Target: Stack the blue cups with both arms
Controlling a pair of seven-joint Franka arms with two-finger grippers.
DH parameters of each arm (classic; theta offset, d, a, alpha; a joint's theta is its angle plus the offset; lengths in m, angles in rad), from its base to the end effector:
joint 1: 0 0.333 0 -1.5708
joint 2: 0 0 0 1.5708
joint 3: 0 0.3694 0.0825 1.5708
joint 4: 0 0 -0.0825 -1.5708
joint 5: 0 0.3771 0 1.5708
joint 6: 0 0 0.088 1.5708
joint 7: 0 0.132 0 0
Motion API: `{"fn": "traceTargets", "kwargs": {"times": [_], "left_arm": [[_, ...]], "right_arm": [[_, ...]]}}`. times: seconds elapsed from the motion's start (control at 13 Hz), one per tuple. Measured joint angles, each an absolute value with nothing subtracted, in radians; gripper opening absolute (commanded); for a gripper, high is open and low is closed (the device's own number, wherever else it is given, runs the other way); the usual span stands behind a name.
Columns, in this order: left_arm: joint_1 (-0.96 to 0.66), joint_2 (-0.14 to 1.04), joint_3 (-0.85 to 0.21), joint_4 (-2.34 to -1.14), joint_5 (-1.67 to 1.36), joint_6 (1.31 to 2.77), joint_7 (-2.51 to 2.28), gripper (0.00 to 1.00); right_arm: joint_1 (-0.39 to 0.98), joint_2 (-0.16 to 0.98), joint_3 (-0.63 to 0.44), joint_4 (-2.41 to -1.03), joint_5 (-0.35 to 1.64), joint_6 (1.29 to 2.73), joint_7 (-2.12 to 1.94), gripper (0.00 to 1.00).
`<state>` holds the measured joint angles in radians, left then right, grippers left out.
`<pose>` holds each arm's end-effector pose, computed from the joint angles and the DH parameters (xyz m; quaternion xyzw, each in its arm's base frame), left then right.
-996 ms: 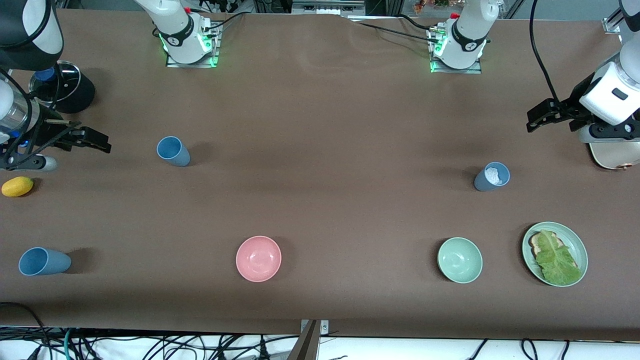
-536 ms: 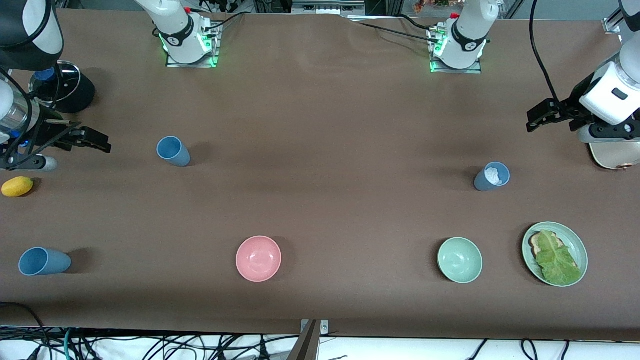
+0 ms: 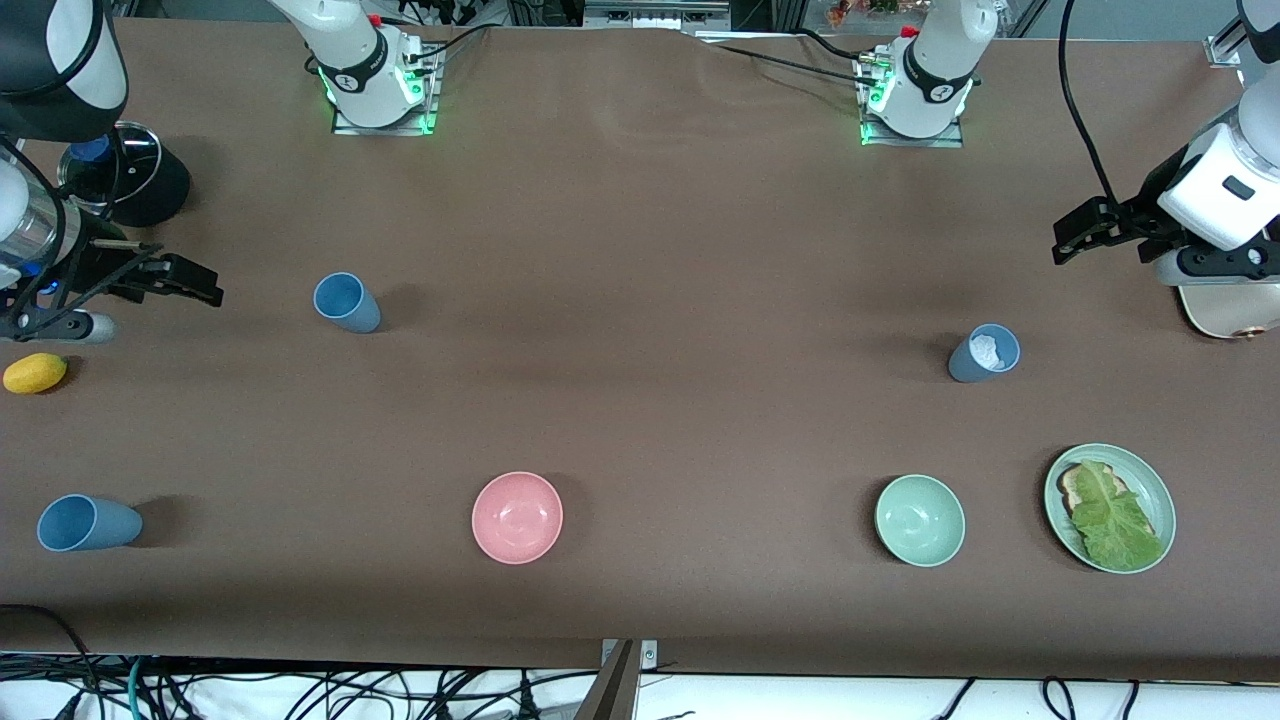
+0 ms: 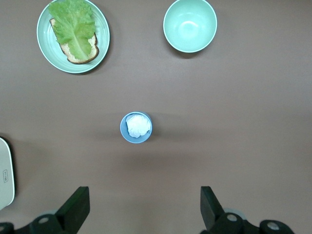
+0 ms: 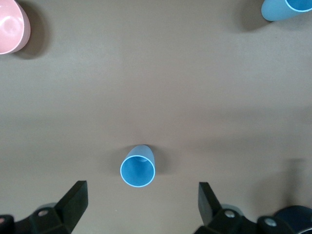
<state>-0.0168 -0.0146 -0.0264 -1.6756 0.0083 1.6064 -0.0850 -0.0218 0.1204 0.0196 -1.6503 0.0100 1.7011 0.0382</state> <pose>0.5403 -0.0224 0.6152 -0.9994 -0.0206 0.0270 0.0061 0.5908 -0.0007 0.5580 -0.9992 0.0210 0.0349 0.0055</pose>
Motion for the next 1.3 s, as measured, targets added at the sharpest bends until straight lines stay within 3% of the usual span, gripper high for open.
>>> {"fn": "traceTargets", "kwargs": {"times": [0.92,1.3], "left_arm": [[-0.010,0.015,-0.019,-1.677,0.010,1.532,-0.086,1.00],[0.079,0.133,0.002,-1.679,0.023,1.624,-0.047,1.00]], "right_arm": [[-0.022,0.121,0.020,-1.651,0.010,1.706,0.038,1.00],[-0.021,0.121,0.021,-1.651,0.010,1.707,0.038,1.00]]}}
